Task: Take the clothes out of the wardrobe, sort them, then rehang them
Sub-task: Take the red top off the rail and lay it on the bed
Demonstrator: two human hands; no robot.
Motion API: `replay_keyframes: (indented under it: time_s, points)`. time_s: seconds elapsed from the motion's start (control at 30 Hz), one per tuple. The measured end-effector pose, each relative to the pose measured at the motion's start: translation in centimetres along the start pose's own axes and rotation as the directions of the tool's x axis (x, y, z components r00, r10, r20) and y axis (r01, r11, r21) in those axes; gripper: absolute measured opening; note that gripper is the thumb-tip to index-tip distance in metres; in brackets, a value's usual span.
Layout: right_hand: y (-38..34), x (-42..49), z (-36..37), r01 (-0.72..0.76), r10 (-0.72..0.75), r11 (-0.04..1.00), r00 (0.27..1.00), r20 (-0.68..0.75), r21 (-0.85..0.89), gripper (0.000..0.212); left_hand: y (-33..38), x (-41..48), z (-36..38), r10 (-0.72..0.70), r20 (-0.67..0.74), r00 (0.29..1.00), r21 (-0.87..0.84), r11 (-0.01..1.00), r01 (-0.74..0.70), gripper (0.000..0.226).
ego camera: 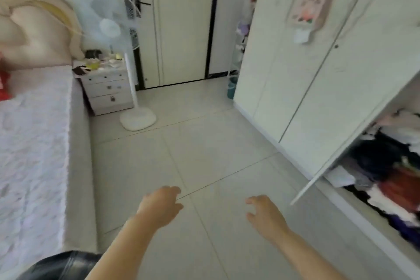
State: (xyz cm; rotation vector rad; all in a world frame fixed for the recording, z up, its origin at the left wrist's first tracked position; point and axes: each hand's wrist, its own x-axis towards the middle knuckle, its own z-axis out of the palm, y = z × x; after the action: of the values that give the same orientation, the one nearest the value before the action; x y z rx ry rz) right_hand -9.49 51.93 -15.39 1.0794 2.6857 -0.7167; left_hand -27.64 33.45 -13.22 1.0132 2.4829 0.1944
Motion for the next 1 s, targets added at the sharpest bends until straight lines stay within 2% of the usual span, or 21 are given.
replay_keyframes:
  time_s: [0.2, 0.47, 0.77, 1.0]
  points:
    - [17.9, -3.8, -9.0, -0.261, 0.274, 0.960, 0.952, -0.134, 0.102, 0.041, 22.1, 6.6, 2.9, 0.312, 0.058, 0.948, 0.093, 0.944, -0.316, 0.046]
    - [34.5, -7.8, -19.3, -0.456, 0.501, 0.866, 0.802, -0.327, 0.207, 0.040, 46.9, 10.4, 4.5, 0.655, 0.086, 0.751, 0.137, 0.739, -0.660, 0.044]
    - [46.1, -6.3, -31.7, -0.507, 0.590, 0.803, 0.603, -0.537, 0.312, 0.039, 68.7, 16.5, 2.0, 0.899, 0.000, 0.437, 0.090, 0.435, -0.896, 0.049]
    - [52.3, -4.4, -43.3, -0.516, 0.570, 0.796, 0.461, -0.680, 0.318, 0.037, 82.4, 20.5, -3.0, 0.961, -0.122, 0.249, -0.027, 0.248, -0.968, 0.049]
